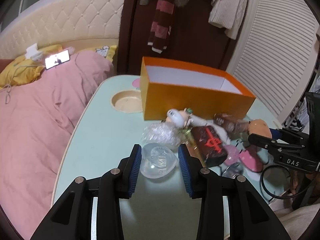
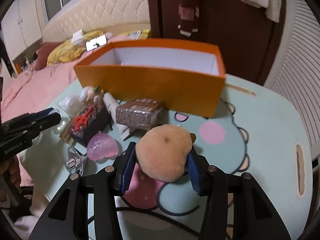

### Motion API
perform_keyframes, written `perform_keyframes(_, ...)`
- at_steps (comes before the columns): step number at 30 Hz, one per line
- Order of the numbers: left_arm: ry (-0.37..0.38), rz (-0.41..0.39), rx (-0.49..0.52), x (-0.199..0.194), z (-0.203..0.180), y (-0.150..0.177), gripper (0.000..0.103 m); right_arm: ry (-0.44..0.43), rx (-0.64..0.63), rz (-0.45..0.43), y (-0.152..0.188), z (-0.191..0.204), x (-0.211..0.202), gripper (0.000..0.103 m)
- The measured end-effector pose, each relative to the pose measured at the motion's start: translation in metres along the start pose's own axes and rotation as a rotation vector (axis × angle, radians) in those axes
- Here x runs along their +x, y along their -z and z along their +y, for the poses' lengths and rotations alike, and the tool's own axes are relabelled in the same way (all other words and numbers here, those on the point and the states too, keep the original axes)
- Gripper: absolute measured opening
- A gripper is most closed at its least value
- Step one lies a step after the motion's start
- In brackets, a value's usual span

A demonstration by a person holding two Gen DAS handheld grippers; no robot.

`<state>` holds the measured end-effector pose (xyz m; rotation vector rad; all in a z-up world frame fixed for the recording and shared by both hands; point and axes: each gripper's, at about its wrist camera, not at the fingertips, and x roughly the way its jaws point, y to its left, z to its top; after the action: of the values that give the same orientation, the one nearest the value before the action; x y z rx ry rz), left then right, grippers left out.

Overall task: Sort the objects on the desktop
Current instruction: 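Grasp and lift the clear heart with the left gripper while the right lifts the brown plush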

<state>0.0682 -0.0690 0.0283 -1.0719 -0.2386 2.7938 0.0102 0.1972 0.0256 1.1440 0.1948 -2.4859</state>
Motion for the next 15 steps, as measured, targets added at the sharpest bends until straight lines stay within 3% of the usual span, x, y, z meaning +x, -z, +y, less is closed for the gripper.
perform_keyframes(8,0.07,-0.088,0.056,-0.012,-0.02,-0.046,0.036,-0.037,0.045,-0.112,-0.033,-0.016,-0.03,0.049)
perform_keyframes(15,0.069,-0.115,0.082,0.026,-0.032,-0.099,0.036,-0.028,0.034,-0.191,-0.076,-0.018,-0.02,0.049)
